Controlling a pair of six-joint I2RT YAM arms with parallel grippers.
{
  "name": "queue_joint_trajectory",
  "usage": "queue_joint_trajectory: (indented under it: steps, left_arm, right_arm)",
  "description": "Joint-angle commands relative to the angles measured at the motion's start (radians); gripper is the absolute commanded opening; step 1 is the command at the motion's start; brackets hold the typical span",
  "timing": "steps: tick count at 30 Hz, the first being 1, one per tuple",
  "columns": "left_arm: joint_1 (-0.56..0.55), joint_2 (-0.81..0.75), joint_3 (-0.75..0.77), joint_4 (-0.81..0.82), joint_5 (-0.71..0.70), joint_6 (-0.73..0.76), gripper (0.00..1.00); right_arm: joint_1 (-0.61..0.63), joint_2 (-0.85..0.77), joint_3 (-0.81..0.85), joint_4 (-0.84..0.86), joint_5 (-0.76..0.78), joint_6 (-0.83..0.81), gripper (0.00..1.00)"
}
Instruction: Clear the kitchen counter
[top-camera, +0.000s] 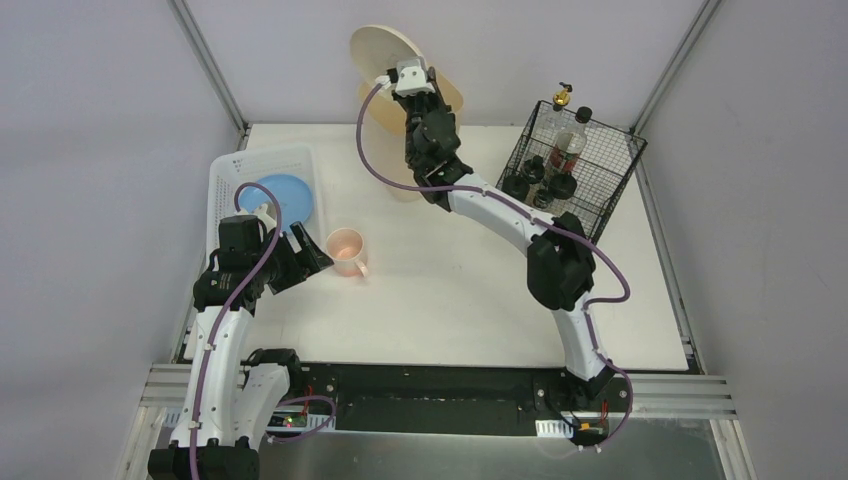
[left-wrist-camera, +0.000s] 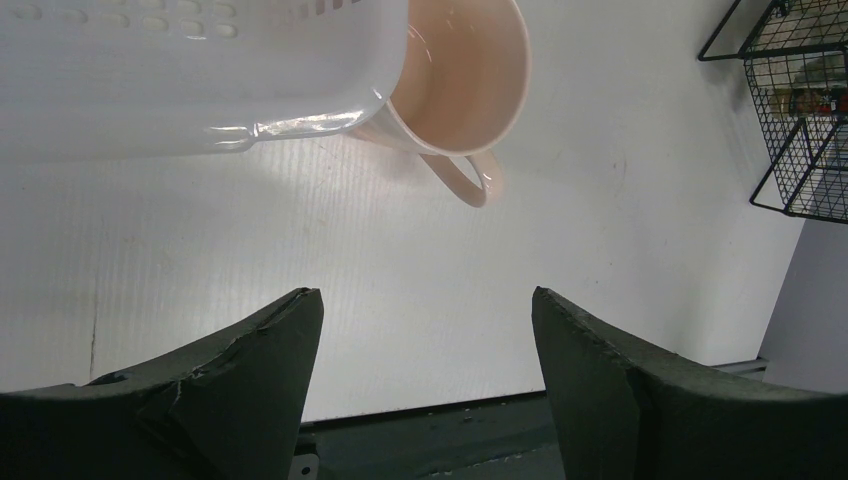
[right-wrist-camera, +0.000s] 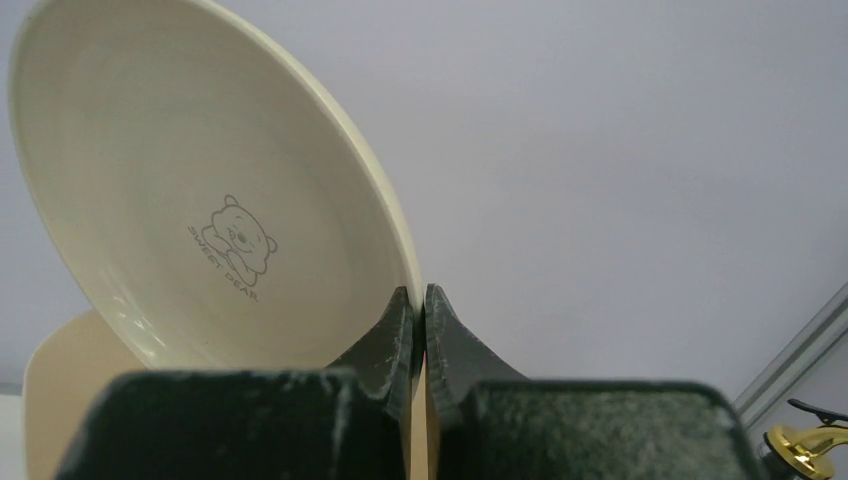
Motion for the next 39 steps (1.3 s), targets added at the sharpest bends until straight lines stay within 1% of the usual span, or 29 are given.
queue_joint_trajectory:
  steps: [1,7,11,16,18,21,27,28,29,31,35,39]
  left_arm:
    - [-0.012,-0.008,-0.001,0.013,0.023,0.011,0.79]
    - [-0.013,-0.017,-0.001,0.013,0.026,0.012,0.8]
    - [-0.014,-0.02,-0.003,0.021,0.045,0.015,0.8]
    - [-0.02,-0.022,-0.005,0.03,0.077,0.02,0.8]
    - [-0.023,-0.028,-0.007,0.035,0.092,0.022,0.81]
    - [-0.031,-0.034,-0.008,0.046,0.128,0.026,0.81]
    - [-0.075,-0.031,-0.006,0.075,0.22,0.038,0.81]
    - [-0.094,-0.031,-0.001,0.077,0.233,0.039,0.81]
    - [-0.106,-0.032,0.001,0.078,0.247,0.039,0.81]
    - [-0.126,-0.044,0.004,0.079,0.265,0.034,0.81]
    - [-0.139,-0.091,0.005,0.082,0.328,-0.014,0.82]
    - [-0.143,-0.149,0.004,0.087,0.361,-0.07,0.82]
  right_arm:
    - [0.015,-0.135,-0.003,0.165,0.025,-0.068,0.0]
    - [0.049,-0.258,-0.123,0.172,0.062,-0.056,0.0]
    - [0.082,-0.367,-0.237,0.169,0.104,-0.028,0.0]
    - [0.111,-0.538,-0.363,0.037,0.178,0.07,0.0]
    - [0.117,-0.615,-0.413,-0.073,0.203,0.166,0.0]
    - [0.117,-0.732,-0.467,-0.321,0.221,0.382,0.0]
    - [0.117,-0.904,-0.55,-0.776,0.166,0.735,0.0]
    - [0.117,-0.929,-0.568,-0.803,0.154,0.763,0.0]
    - [0.117,-0.953,-0.589,-0.88,0.143,0.82,0.0]
    - [0.117,-1.01,-0.641,-0.959,0.125,0.892,0.0]
    - [0.117,-1.098,-0.715,-1.133,0.074,1.06,0.0]
    - [0.117,-1.141,-0.788,-1.243,-0.028,1.177,0.0]
